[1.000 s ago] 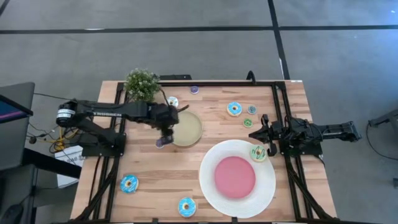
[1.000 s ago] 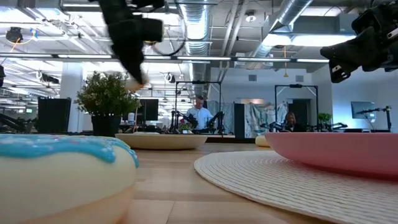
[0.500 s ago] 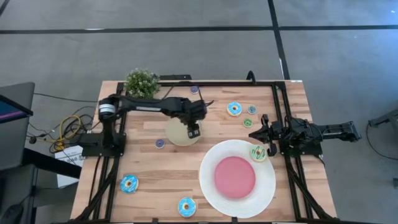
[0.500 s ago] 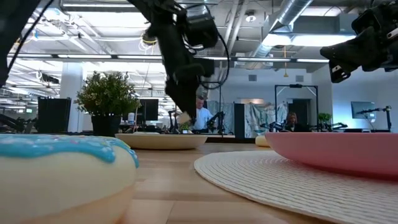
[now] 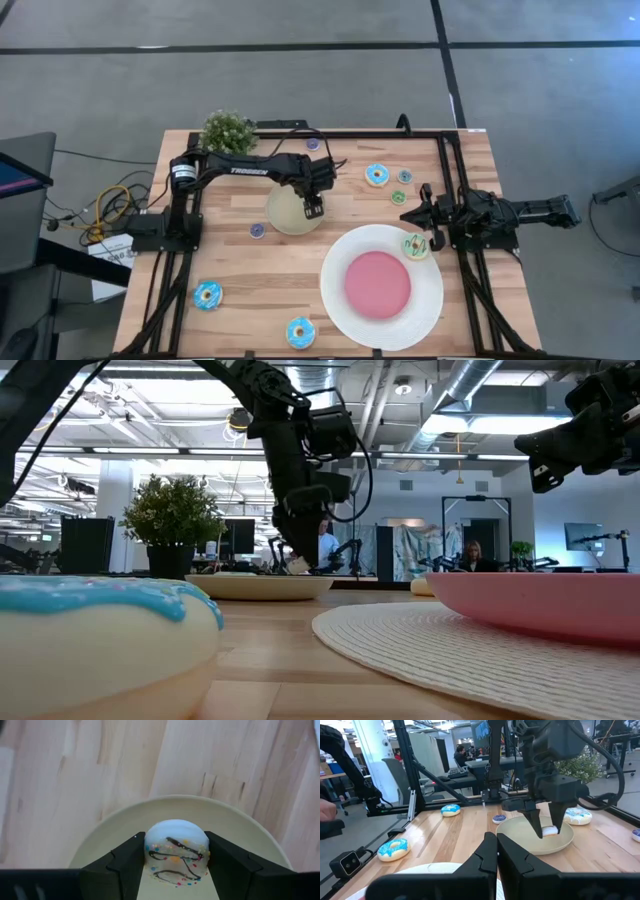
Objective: Pick & Place donuts
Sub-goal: Put the small white donut on the brown plate
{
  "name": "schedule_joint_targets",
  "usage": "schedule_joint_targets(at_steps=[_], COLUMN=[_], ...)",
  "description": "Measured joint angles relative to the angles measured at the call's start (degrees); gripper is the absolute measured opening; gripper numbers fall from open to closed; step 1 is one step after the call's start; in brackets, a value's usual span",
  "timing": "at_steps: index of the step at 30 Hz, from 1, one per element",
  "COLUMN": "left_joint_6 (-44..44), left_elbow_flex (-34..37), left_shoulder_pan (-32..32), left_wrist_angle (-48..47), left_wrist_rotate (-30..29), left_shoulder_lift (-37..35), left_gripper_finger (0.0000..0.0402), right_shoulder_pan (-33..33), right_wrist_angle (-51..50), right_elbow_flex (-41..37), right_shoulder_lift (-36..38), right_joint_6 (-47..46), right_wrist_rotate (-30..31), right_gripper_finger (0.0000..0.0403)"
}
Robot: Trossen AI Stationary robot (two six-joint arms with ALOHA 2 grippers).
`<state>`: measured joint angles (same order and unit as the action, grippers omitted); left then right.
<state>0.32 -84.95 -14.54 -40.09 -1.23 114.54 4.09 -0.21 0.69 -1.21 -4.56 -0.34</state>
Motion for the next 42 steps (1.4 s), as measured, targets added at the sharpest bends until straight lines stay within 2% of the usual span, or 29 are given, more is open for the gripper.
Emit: schedule_joint_targets(at_steps=[8, 13, 23, 36, 42], left_joint_6=[-0.2, 0.5, -2.8, -1.7, 3.0], left_elbow_flex=[0.0, 0.0, 0.0, 0.0, -1.7], left_shoulder_pan=[-0.5, -0.8, -1.4, -1.4, -1.5], left_wrist_angle=[0.0, 0.8, 1.5, 0.2, -3.9], left_wrist_rotate=[0.9, 0.8, -0.7, -0.7, -0.7], left_shoulder_lift=[0.1, 2.6, 3.4, 3.5, 3.0], left_gripper_finger=[0.019, 0.019, 0.0193, 0.0259, 0.0267], right_shoulder_pan=[0.0, 0.0, 0.0, 0.0, 0.0], right_wrist_angle=[0.0, 0.0, 0.0, 0.0, 0.0], right_elbow_flex=[0.0, 0.0, 0.0, 0.0, 0.0], right_shoulder_lift=[0.0, 0.0, 0.0, 0.0, 0.0], right_joint_6=[0.0, 0.0, 0.0, 0.0, 0.0], right_wrist_rotate=[0.0, 0.0, 0.1, 0.1, 0.1], right_gripper_finger=[0.0, 0.0, 0.0, 0.0, 0.0])
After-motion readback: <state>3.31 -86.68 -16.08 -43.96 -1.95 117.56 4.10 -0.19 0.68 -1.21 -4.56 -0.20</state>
